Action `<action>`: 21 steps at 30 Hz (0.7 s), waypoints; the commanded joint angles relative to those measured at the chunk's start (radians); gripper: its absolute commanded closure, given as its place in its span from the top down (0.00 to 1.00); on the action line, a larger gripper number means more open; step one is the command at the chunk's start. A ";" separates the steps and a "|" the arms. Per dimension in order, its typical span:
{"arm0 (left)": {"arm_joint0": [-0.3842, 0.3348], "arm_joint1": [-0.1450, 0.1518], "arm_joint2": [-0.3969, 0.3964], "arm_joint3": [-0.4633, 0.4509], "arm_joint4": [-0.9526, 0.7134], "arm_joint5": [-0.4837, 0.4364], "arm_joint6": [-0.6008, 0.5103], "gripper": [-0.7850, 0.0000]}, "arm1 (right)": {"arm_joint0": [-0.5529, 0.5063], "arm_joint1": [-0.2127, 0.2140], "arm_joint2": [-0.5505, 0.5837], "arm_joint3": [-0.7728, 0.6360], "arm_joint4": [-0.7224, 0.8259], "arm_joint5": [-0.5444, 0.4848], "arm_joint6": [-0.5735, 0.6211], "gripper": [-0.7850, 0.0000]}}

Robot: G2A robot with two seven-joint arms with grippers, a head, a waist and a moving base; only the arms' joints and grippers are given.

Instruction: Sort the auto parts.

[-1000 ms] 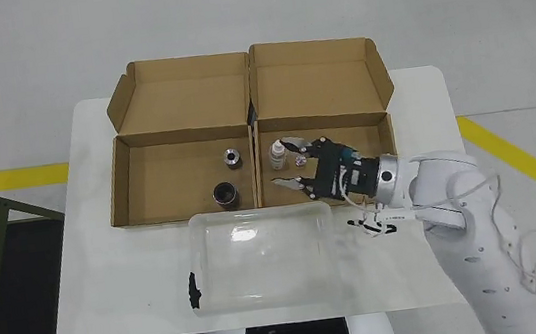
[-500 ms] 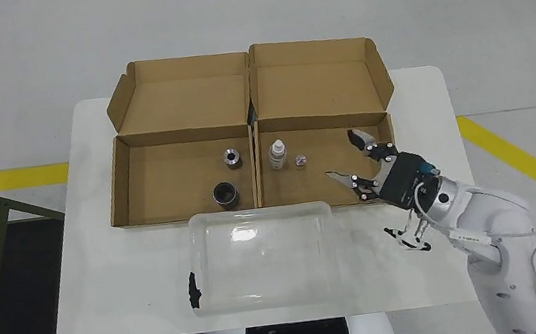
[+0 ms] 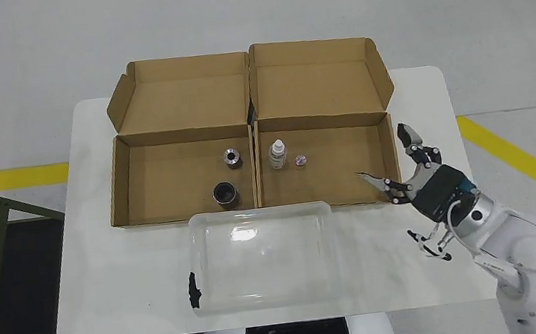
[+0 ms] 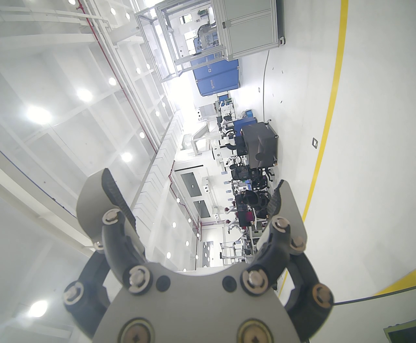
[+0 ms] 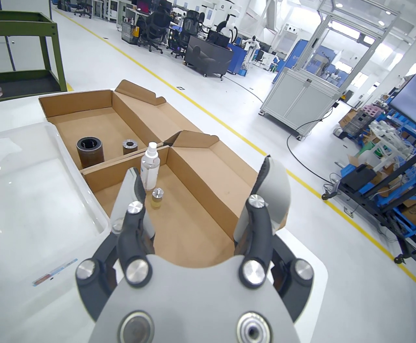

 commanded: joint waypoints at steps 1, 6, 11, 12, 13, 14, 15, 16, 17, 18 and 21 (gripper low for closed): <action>0.000 0.000 0.000 0.000 0.000 0.000 0.000 1.00 | -0.022 0.002 0.018 -0.004 -0.003 0.011 -0.018 0.78; 0.000 0.000 0.000 0.000 0.000 0.000 0.000 1.00 | -0.062 0.005 0.048 -0.006 -0.008 0.026 -0.041 0.91; 0.000 0.000 0.000 0.000 0.000 0.000 0.000 1.00 | -0.086 0.008 0.067 -0.001 0.009 0.034 -0.044 1.00; 0.000 0.000 0.000 0.000 0.000 0.000 0.000 1.00 | -0.088 0.008 0.069 0.001 0.015 0.035 -0.044 1.00; 0.000 0.000 0.000 0.000 0.000 0.000 0.000 1.00 | -0.091 0.009 0.068 0.003 0.025 0.034 -0.043 1.00; 0.000 0.000 0.000 0.000 0.000 0.000 0.000 1.00 | -0.093 0.009 0.067 0.007 0.042 0.033 -0.044 1.00; 0.000 0.000 0.000 0.000 0.000 0.000 0.000 1.00 | -0.093 0.008 0.065 0.011 0.055 0.032 -0.045 1.00; 0.000 0.000 0.000 0.000 0.000 0.000 0.000 1.00 | -0.093 0.008 0.065 0.011 0.055 0.032 -0.045 1.00; 0.000 0.000 0.000 0.000 0.000 0.000 0.000 1.00 | -0.093 0.008 0.066 0.010 0.055 0.032 -0.045 1.00; 0.000 0.000 0.000 0.000 0.000 0.000 0.000 1.00 | -0.093 0.008 0.065 0.011 0.057 0.032 -0.045 1.00; 0.000 0.000 0.000 0.000 0.000 0.000 0.000 1.00 | -0.093 0.008 0.065 0.011 0.055 0.032 -0.046 1.00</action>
